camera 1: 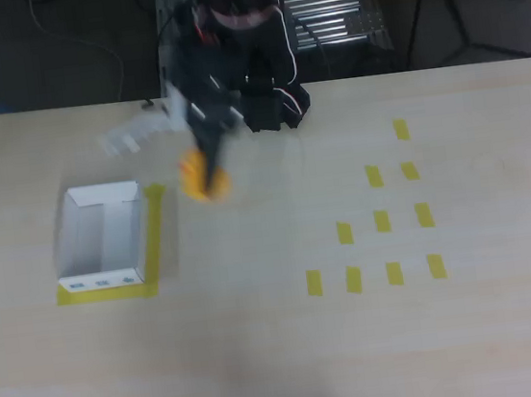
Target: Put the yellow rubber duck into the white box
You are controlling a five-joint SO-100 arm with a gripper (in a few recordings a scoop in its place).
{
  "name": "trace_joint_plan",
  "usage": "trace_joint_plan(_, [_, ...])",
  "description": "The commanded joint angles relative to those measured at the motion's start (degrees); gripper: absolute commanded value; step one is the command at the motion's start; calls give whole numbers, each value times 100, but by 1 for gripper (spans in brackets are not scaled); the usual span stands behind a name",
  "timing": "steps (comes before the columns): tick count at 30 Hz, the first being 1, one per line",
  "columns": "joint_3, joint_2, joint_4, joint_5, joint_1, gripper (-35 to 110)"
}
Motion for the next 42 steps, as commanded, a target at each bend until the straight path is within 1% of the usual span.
trace_joint_plan(1, [1477, 1705, -624, 255, 1828, 0])
trace_joint_plan(4, [2004, 1406, -1107, 281, 2628, 0])
trace_joint_plan(8, [1758, 141, -1415, 149, 3270, 0])
trace_joint_plan(10, [1556, -615, -1538, -185, 3393, 0])
trace_joint_plan(14, [1327, -1960, -2171, -773, 3472, 0])
trace_joint_plan(17, [967, -2918, -2215, -1292, 3516, 0])
trace_joint_plan(21, [255, -3823, -2057, -1397, 3586, 0])
trace_joint_plan(25, [44, -4131, -2092, -1529, 3595, 1])
trace_joint_plan(27, [44, -4175, -2092, -1767, 3568, 16])
trace_joint_plan(28, [44, -4175, -2048, -1916, 3560, 21])
trace_joint_plan(30, [18, -4166, -1925, -2109, 3533, 25])
trace_joint_plan(35, [-176, -4087, -1679, -2127, 3463, 37])
trace_joint_plan(39, [-325, -3911, -1406, -2127, 3393, 38])
trace_joint_plan(42, [-272, -3437, -1195, -2039, 3270, 38])
